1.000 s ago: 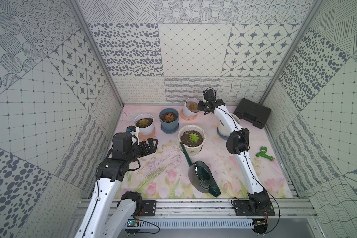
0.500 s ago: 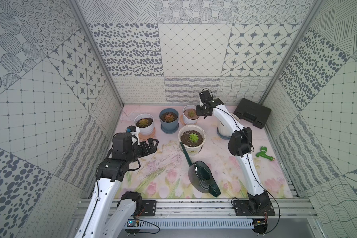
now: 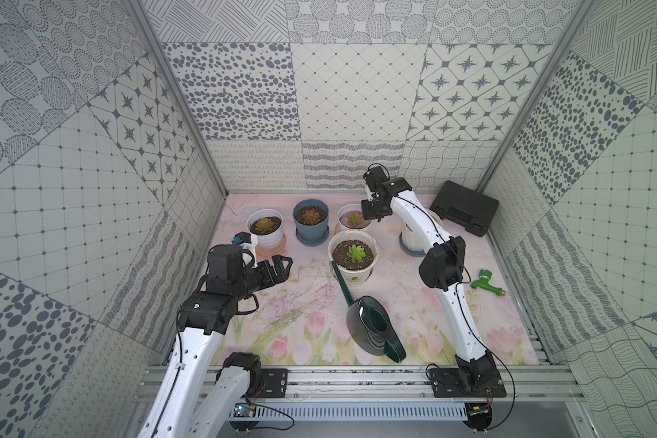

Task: Water the succulent around the soil edge
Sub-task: Move the pot to the center of the board.

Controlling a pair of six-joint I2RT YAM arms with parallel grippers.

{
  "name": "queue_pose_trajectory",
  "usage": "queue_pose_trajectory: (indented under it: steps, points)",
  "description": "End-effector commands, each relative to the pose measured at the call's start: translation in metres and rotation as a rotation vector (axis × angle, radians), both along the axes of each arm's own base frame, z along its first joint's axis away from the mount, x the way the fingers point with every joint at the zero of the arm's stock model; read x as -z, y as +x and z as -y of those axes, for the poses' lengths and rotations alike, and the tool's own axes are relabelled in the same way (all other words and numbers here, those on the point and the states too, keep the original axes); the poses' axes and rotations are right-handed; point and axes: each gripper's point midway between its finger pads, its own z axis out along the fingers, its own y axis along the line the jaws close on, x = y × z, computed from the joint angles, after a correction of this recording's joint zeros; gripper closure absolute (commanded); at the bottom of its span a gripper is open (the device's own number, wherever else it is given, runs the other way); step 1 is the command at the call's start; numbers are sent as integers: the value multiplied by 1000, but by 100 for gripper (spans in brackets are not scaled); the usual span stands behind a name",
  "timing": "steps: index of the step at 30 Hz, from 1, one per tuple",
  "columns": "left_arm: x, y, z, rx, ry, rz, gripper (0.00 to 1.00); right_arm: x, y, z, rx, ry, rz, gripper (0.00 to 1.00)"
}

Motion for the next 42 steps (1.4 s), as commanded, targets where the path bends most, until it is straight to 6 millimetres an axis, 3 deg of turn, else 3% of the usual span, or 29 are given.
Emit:
queue_pose_trajectory:
  steps: [1,6,10,16,20,24,31,34,37,40,42]
  points:
    - [-1,-1,1,11,-13,3,1,7,-2,-11,-31,8,-17,92]
    - [1,0,1,9,-10,-3,0,12,14,-18,10,46,19,95]
    - [1,0,2,11,-10,-5,0,19,20,-11,40,-2,37,93]
    - [2,0,2,14,-16,-9,1,12,17,-8,36,-24,47,72]
    - [2,0,2,10,-13,-9,0,-8,15,-14,29,24,72,59]
    - [2,0,1,6,-11,-7,0,-35,12,-19,31,81,102,54]
    - [2,0,0,4,-9,-10,1,-91,5,-8,57,140,177,45]
    - [2,0,1,7,-10,-10,1,-110,-1,6,74,159,187,45]
    - [1,0,2,10,-13,-6,0,-125,-12,37,111,105,201,45]
    - [0,0,3,16,-18,-5,0,-130,-27,82,172,2,221,45]
    - [0,-1,3,15,-22,-3,1,-128,-41,124,245,-14,228,46]
